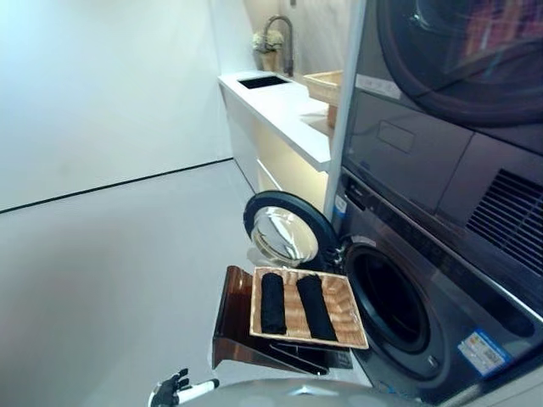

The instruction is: Pick up the clothes and place them into the washing machine

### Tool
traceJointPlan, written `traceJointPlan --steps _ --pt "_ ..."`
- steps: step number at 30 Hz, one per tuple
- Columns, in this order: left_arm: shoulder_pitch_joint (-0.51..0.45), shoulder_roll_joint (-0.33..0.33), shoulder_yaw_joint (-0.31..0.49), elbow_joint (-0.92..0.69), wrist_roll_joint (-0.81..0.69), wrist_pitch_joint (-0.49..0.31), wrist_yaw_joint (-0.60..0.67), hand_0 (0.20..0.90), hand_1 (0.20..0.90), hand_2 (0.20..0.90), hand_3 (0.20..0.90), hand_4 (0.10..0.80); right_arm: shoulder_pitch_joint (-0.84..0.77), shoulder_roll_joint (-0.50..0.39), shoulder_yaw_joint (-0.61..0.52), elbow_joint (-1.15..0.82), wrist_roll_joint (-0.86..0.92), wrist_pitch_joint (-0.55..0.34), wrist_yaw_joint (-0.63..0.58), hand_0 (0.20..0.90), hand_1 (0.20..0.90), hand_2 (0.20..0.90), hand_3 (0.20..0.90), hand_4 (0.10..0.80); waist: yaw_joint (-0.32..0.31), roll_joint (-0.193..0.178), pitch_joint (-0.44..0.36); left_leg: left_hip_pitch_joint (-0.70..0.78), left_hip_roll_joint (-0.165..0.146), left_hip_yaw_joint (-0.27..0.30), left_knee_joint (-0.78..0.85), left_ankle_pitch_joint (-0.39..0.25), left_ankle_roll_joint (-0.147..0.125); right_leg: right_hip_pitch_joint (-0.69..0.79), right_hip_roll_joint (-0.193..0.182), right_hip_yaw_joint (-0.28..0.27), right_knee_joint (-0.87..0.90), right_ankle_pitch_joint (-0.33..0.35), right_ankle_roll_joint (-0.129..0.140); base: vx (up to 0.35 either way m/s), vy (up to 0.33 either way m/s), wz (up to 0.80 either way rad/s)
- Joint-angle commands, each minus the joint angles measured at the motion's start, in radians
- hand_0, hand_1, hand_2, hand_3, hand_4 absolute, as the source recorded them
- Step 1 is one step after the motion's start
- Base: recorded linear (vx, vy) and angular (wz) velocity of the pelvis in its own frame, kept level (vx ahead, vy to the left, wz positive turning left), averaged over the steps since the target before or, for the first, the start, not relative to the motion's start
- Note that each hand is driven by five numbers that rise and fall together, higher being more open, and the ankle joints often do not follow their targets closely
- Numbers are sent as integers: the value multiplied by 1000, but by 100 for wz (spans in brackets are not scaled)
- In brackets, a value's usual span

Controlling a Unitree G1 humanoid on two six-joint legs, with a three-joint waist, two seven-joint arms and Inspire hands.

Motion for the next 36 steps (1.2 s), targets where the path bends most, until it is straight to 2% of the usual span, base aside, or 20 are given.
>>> traceJointPlan --steps 1,3,5,6,7,8,9,11,12,13,15,17,24,25,29,30,32,34,35,36 --pt "-72 47 4 -51 22 -30 16 900 900 900 900 800 -41 -15 6 -8 73 -8 -38 900 900 900 900 800 -27 -28 81 -7 -17 -41 49 -87 -26 -87 -25 113 186 208 -7 -64 151 6" --pt "-86 65 -10 -51 38 -30 19 900 900 900 900 800 -46 -11 -21 -31 170 -31 -26 900 900 900 900 800 -47 -15 110 5 -16 -67 45 -84 -11 -157 13 159 293 219 -26 -10 149 21" --pt "-102 83 -16 -44 68 -29 23 900 900 900 900 800 -41 -8 -40 -25 214 -44 -21 900 900 900 900 800 -71 -9 118 14 -12 -105 34 -73 -12 -210 100 205 349 166 -44 65 101 30" --pt "-108 93 -13 -38 69 -31 26 900 900 900 900 800 -35 -5 -47 -24 241 -49 -15 900 900 900 900 800 -85 -11 115 15 -13 -121 25 -66 -15 -226 148 226 322 139 -52 111 36 59" --pt "-113 100 -11 -34 66 -34 29 900 900 900 900 800 -31 -5 -48 -19 249 -51 -16 900 900 900 900 800 -96 -16 114 18 -17 -132 19 -66 -19 -236 175 234 275 111 -56 206 -12 88" --pt "-122 109 -11 -28 65 -41 37 900 900 900 900 800 -31 -5 -42 -7 252 -52 -18 900 900 900 900 800 -117 -30 109 26 -37 -158 10 -74 -25 -253 210 236 126 95 -54 234 -50 117" --pt "-128 110 -10 -22 65 -42 38 900 900 900 900 800 -32 -5 -44 1 255 -53 -21 900 900 900 900 800 -128 -39 107 36 -48 -170 2 -81 -27 -258 225 245 52 111 -47 194 -51 130" --pt "-133 107 -10 -18 62 -44 42 900 900 900 900 800 -38 -7 -44 8 252 -52 -27 900 900 900 900 800 -137 -45 109 51 -57 -183 -4 -88 -28 -268 232 250 -19 137 -37 190 -48 91" --pt "-145 99 -9 -16 49 -46 52 900 900 900 900 800 -53 -4 -44 12 251 -47 -36 900 900 900 900 800 -146 -50 111 79 -66 -201 -12 -107 -35 -287 224 243 -98 192 -20 228 -56 -18" --pt "-146 99 -9 -16 49 -46 52 900 900 900 900 800 -53 -5 -44 12 251 -47 -36 900 900 900 900 800 -147 -48 113 82 -63 -202 -13 -109 -35 -283 226 241 -100 193 -21 265 -89 -34" --pt "-148 72 -15 -11 39 -48 59 900 900 900 900 800 -57 4 -42 12 262 -47 -38 900 900 900 900 800 -151 -60 90 99 -71 -211 -15 -132 -40 -229 225 283 -147 218 -27 182 -97 20" --pt "-149 54 -27 -12 30 -46 67 900 900 900 900 800 -65 12 -31 5 264 -48 -42 900 900 900 900 800 -152 -55 74 104 -55 -201 -16 -138 -45 -209 239 293 -160 219 -34 173 -120 30" --pt "-167 36 -65 -47 5 -47 74 900 900 900 900 800 -79 13 -18 -10 280 -56 -50 900 900 900 900 800 -159 -38 48 101 -11 -207 54 -159 -79 -164 252 257 -168 181 -59 136 -125 28" --pt "-179 35 -77 -55 3 -46 83 900 900 900 900 800 -83 11 -16 -11 289 -60 -55 900 900 900 900 800 -163 -31 48 80 2 -198 144 -144 -100 -130 265 252 -183 167 -72 120 -134 20" --pt "-192 32 -92 -66 -6 -46 87 900 900 900 900 800 -86 8 -10 -15 299 -65 -60 900 900 900 900 800 -163 -27 71 -18 4 -183 397 -75 -132 -69 266 244 -203 152 -95 68 -104 27" --pt "-190 28 -92 -66 -13 -41 90 900 900 900 900 800 -95 6 7 -25 289 -65 -69 900 900 900 900 800 -152 -34 94 -78 -15 -188 556 -27 -132 -34 269 257 -211 145 -111 81 -110 19" --pt "-187 20 -90 -58 -19 -38 95 900 900 900 900 800 -113 6 34 -38 272 -63 -76 900 900 900 900 800 -138 -36 107 -124 -28 -201 642 -2 -108 -20 277 289 -210 141 -120 62 -53 -20" --pt "-185 15 -91 -53 -24 -40 101 900 900 900 900 800 -130 3 62 -50 243 -60 -89 900 900 900 900 800 -129 -42 113 -166 -20 -202 660 15 -98 -14 273 306 -208 140 -121 33 -6 -64" --pt "-183 12 -94 -52 -27 -41 108 900 900 900 900 800 -147 4 88 -56 213 -57 -105 900 900 900 900 800 -122 -48 114 -194 -2 -197 630 13 -88 -12 266 318 -205 139 -118 84 46 -63" --pt "-187 11 -98 -40 -36 -45 125 900 900 900 900 800 -189 10 127 -65 184 -54 -127 900 900 900 900 800 -111 -61 111 -231 63 -197 474 13 -79 -15 255 346 -203 131 -104 117 66 -76"
